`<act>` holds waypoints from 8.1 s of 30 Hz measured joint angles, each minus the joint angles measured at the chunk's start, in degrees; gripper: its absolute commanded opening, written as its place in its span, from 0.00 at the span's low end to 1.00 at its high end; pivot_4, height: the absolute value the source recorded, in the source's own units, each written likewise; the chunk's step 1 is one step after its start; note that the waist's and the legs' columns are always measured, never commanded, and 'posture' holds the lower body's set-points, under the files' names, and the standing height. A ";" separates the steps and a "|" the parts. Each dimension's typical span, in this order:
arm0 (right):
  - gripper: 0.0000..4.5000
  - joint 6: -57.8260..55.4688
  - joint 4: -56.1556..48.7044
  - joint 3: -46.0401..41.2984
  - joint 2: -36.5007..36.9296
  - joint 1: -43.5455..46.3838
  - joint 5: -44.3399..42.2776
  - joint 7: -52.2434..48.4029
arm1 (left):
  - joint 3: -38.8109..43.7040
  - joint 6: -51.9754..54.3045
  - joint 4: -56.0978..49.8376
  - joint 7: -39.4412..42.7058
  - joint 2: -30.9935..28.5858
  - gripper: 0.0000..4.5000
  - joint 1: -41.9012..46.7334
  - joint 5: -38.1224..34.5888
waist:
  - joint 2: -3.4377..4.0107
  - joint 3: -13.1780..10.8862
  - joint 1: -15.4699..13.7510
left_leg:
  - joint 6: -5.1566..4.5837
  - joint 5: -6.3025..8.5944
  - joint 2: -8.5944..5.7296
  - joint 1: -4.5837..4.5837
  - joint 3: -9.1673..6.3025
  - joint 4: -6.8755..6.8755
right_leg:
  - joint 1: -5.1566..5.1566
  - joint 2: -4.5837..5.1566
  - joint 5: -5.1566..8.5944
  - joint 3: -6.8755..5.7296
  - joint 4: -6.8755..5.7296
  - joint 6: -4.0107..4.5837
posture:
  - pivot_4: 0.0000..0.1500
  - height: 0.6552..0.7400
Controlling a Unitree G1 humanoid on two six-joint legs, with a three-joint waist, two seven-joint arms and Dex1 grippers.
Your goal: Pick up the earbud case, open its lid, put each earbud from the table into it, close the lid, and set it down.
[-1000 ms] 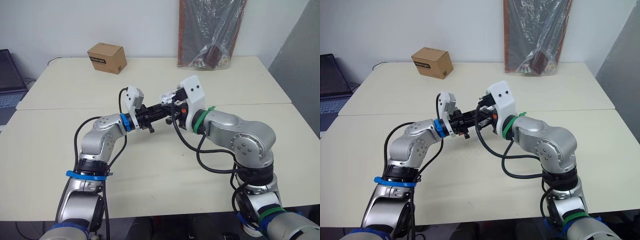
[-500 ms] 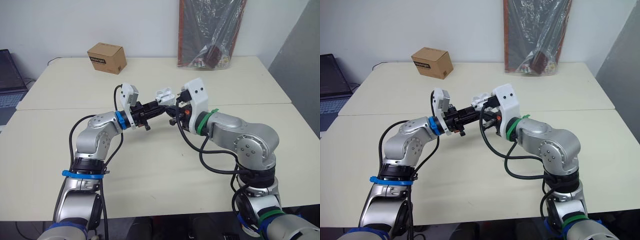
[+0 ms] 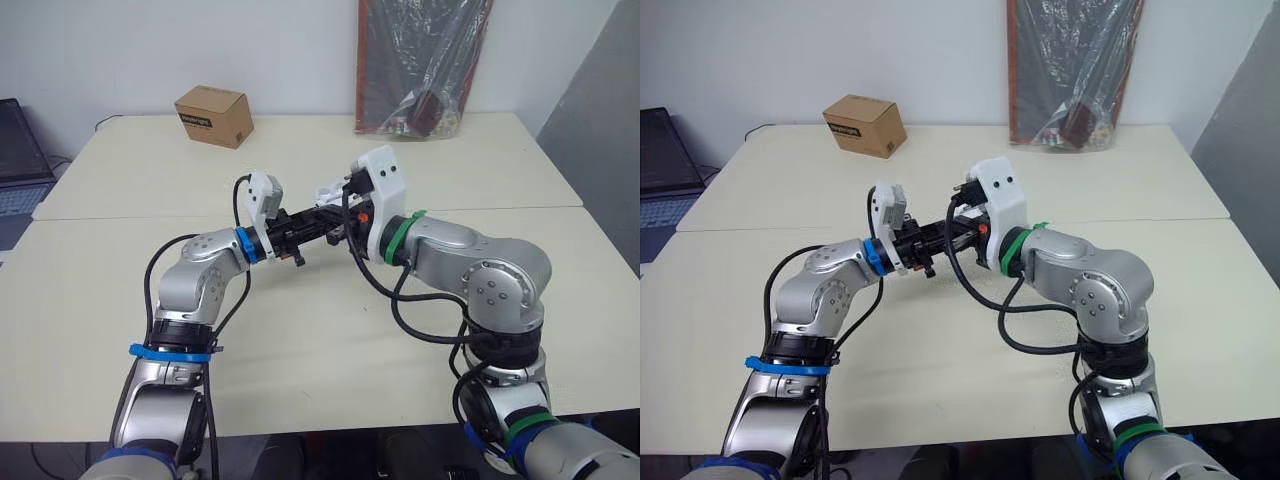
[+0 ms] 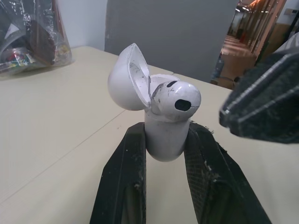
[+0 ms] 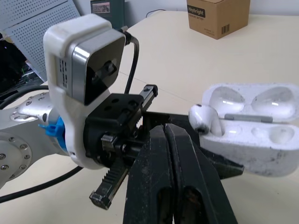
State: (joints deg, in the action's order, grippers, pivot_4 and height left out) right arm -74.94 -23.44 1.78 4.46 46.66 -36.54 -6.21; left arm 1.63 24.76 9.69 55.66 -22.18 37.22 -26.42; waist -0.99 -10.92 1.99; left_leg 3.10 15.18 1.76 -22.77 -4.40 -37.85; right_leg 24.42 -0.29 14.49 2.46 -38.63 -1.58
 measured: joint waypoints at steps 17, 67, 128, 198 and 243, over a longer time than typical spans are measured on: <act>0.01 0.85 1.28 -0.14 1.64 -0.33 2.21 -0.69 | 0.02 0.73 -0.46 -0.02 -0.17 0.18 -0.47 -0.52 | 0.00 0.00 0.01 | 0.00 0.00 0.00 0.00 0.00 0.00 | 0.00 0.00 0.00 0.00 -0.01 0.00 | 1.00 1.00; 0.92 19.41 16.70 1.89 38.75 -19.42 13.11 -25.24 | 0.90 7.41 -3.50 21.92 -10.21 0.18 -0.76 -9.54 | -0.03 -0.01 0.29 | 0.00 0.00 -0.03 0.06 0.10 -0.04 | -0.06 0.01 0.16 0.09 0.05 -0.27 | 1.00 1.00; 0.14 49.65 21.41 23.23 47.05 -13.60 32.73 -61.76 | -0.01 9.74 -6.80 23.90 -13.65 0.18 -4.11 -9.88 | -0.03 -0.01 0.16 | 0.01 -0.01 -0.03 0.28 0.10 -0.14 | -0.21 0.01 0.15 0.09 -0.12 -0.26 | 1.00 1.00; 0.54 -7.49 9.42 49.07 39.21 12.01 32.31 -51.19 | -1.40 3.34 -5.06 22.57 -10.14 0.18 -3.97 -8.57 | -0.06 0.01 1.22 | 0.01 -0.01 -0.01 0.49 0.06 -0.14 | -0.25 -0.01 0.15 0.09 -0.32 -0.24 | 1.00 1.00; 0.08 -10.03 6.04 46.42 40.53 10.92 25.93 -46.25 | -1.39 2.23 -5.11 21.26 -9.41 0.18 -4.33 -8.26 | -0.06 0.01 1.16 | 0.01 -0.02 -0.02 0.33 0.04 -0.10 | -0.18 0.01 0.16 0.05 -0.22 -0.26 | 1.00 1.00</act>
State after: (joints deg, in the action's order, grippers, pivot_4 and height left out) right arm -84.97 -17.39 48.20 44.98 57.59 -10.61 -52.45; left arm 0.24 26.99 4.58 76.92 -31.60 32.88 -34.68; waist -1.05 -10.91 3.15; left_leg 3.10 15.16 1.74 -22.44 -4.37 -37.96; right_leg 24.24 -0.28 14.65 2.52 -38.85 -1.84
